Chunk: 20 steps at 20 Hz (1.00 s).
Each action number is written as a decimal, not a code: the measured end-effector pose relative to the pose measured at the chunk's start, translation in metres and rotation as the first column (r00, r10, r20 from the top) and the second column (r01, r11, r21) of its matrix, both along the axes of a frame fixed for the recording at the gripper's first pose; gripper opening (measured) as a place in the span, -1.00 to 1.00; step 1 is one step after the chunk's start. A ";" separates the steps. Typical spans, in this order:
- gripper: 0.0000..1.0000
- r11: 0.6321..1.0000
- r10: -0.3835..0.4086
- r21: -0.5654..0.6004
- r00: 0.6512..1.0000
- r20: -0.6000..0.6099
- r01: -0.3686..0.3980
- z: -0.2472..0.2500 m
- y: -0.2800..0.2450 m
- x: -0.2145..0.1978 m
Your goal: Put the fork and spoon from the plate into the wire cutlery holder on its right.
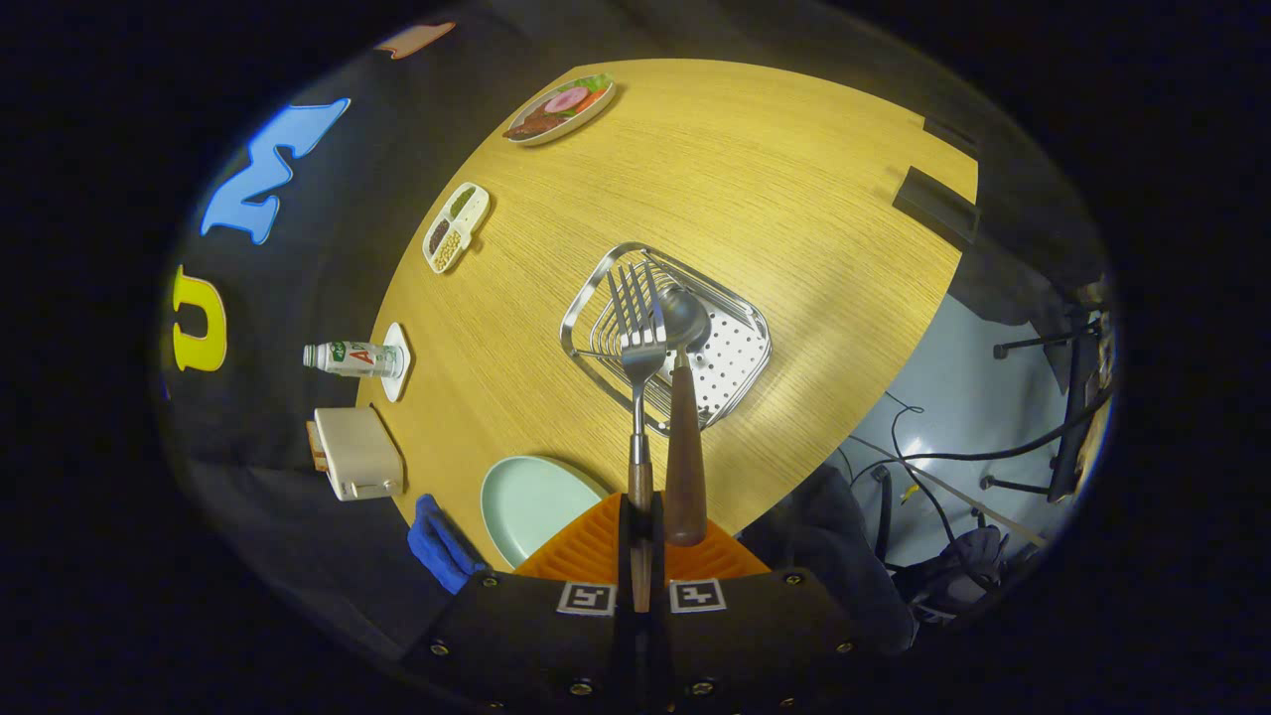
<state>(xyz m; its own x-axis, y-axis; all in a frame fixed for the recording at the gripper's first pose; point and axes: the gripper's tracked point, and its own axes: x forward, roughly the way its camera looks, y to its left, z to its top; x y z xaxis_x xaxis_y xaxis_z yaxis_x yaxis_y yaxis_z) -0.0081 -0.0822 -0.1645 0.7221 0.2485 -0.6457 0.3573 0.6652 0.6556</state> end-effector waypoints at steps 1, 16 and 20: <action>-0.89 1.000 -0.001 0.003 1.000 0.007 0.001 0.003 -0.001 0.001; -0.30 0.989 -0.122 0.094 0.990 0.073 0.115 0.022 -0.013 0.003; -0.30 0.987 -0.125 0.107 0.989 0.079 0.116 0.022 -0.011 -0.001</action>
<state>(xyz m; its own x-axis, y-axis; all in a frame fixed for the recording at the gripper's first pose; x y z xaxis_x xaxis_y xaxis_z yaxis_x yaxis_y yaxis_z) -0.0089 -0.0932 -0.1422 0.8018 0.2176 -0.5565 0.3710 0.5487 0.7492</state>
